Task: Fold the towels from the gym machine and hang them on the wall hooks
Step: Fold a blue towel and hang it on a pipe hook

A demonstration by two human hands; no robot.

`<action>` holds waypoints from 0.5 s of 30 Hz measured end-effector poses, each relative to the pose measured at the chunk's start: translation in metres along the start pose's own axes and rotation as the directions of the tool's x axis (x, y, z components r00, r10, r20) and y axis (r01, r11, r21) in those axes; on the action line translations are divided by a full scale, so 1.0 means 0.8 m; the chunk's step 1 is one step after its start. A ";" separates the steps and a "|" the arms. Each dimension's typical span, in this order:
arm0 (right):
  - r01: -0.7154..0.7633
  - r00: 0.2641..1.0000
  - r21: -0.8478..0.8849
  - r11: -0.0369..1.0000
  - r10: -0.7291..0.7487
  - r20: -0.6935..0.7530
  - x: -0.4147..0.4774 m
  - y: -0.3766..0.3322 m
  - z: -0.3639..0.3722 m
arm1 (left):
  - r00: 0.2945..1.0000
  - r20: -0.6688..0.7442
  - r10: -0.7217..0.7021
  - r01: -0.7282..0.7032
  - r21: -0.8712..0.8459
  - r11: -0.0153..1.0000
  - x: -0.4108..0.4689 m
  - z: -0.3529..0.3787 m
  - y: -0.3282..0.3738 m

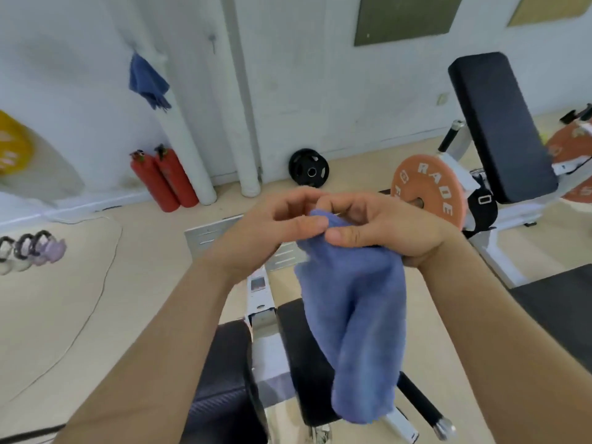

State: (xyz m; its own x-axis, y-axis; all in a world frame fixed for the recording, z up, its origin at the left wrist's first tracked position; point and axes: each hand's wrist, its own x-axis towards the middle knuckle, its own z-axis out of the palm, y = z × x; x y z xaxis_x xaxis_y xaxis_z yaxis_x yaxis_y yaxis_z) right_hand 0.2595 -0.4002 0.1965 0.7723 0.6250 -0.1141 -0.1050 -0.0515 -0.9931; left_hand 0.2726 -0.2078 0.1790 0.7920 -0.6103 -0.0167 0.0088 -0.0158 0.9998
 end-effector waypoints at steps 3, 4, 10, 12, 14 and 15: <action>-0.017 1.000 0.067 0.998 0.017 -0.003 0.006 -0.021 -0.021 | 0.990 -0.045 -0.131 0.135 0.095 0.986 -0.002 -0.016 0.005; -0.026 1.000 0.073 0.997 0.027 -0.006 0.008 -0.026 -0.028 | 0.985 -0.050 -0.165 0.170 0.139 0.976 -0.008 -0.023 0.005; -0.222 0.962 -0.352 0.909 0.264 0.073 0.043 -0.027 -0.056 | 0.953 -0.103 -0.285 0.291 0.050 0.955 -0.058 -0.079 0.007; -0.240 0.951 -0.554 0.797 0.308 0.031 0.063 -0.022 -0.058 | 0.923 -0.184 -0.339 0.368 0.158 0.917 -0.071 -0.103 0.005; -0.230 0.959 -0.757 0.612 0.276 -0.068 0.086 -0.013 -0.058 | 0.889 -0.303 -0.342 0.447 0.423 0.788 -0.080 -0.125 -0.004; -0.230 0.965 -0.829 0.510 0.231 -0.126 0.098 -0.008 -0.058 | 0.876 -0.381 -0.294 0.470 0.540 0.698 -0.082 -0.135 -0.010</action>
State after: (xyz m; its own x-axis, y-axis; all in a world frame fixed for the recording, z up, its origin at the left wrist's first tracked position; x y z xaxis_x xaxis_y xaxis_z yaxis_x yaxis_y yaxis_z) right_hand 0.3497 -0.3873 0.1926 0.7998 0.4930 -0.3424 0.2879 -0.8156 -0.5019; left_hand 0.2866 -0.0818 0.1732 0.9241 -0.2285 -0.3063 0.0482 -0.7256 0.6865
